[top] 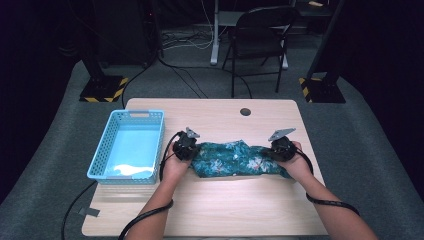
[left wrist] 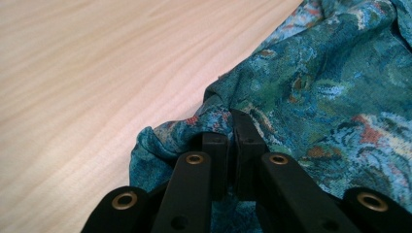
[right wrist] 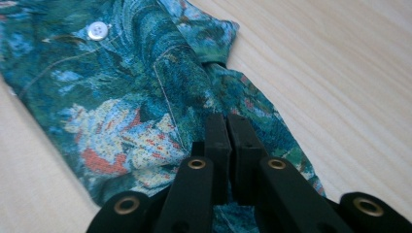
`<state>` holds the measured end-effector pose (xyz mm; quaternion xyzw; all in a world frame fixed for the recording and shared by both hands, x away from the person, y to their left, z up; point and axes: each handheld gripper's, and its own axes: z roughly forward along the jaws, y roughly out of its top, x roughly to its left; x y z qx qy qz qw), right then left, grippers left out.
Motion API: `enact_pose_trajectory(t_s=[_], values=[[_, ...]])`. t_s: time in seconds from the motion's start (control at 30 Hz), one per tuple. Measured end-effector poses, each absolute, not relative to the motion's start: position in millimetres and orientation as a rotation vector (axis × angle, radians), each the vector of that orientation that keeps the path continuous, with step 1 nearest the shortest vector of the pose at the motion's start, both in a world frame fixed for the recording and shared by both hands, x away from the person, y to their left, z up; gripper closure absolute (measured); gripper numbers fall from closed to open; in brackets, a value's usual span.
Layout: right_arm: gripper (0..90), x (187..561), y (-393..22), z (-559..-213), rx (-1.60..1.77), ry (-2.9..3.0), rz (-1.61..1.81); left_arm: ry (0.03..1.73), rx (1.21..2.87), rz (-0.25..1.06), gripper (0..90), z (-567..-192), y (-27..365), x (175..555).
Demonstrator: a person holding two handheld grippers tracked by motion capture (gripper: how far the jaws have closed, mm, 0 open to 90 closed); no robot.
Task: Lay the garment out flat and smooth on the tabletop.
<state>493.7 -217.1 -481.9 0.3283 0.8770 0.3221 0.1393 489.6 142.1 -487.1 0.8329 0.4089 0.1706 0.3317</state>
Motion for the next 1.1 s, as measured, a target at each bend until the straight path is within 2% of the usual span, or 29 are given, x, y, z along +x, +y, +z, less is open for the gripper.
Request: enact_pose_trajectory(t_s=[0.07,0.1,0.13,0.17,0.27,0.33,0.4,0.43,0.53,0.67,0.83,0.93,1.03,1.1], values=[[81.1,494.8,-216.6,-488.0,0.972,2.524,0.92,1.079,2.167,0.432,79.6,-488.0,142.9,488.8],[81.1,494.8,-216.6,-488.0,0.972,2.524,0.92,1.079,2.167,0.432,73.4,-488.0,142.9,488.8],[78.5,494.5,-216.8,-488.6,0.979,2.515,0.916,1.076,2.157,0.418,73.4,-486.7,143.4,487.5],[76.7,493.5,-217.4,-487.5,0.981,2.507,0.922,1.07,2.156,0.417,66.2,-484.5,144.1,486.1],[67.4,486.6,-221.5,-476.7,0.97,2.459,0.961,1.058,2.138,0.434,53.5,-471.5,146.5,476.9],[66.0,483.0,-224.0,-471.0,0.96,2.436,0.986,1.042,2.12,0.439,47.3,-461.2,150.2,468.1],[63.1,460.6,-234.1,-447.6,0.895,2.373,1.069,1.024,2.099,0.435,44.3,-448.9,157.1,452.3],[63.1,460.6,-234.1,-447.6,0.895,2.373,1.069,1.024,2.099,0.435,43.3,-448.9,157.1,452.3],[62.8,437.8,-236.4,-441.2,0.836,2.405,1.135,1.003,2.091,0.423,42.2,-446.0,163.1,433.4],[59.8,417.1,-231.5,-457.5,0.78,2.465,1.087,1.007,2.095,0.376,41.2,-457.8,165.2,418.4],[54.1,415.2,-230.3,-486.5,0.79,2.489,0.975,1.016,2.147,0.308,40.5,-484.3,158.6,416.2],[54.0,419.0,-232.4,-497.0,0.803,2.481,0.908,1.021,2.181,0.295,41.4,-494.8,152.6,419.3],[58.9,423.3,-236.3,-505.5,0.85,2.478,0.891,1.017,2.197,0.285,48.7,-500.8,150.2,423.9],[66.9,425.6,-238.6,-508.8,0.879,2.487,0.892,0.995,2.195,0.283,63.4,-501.8,149.4,425.5]])
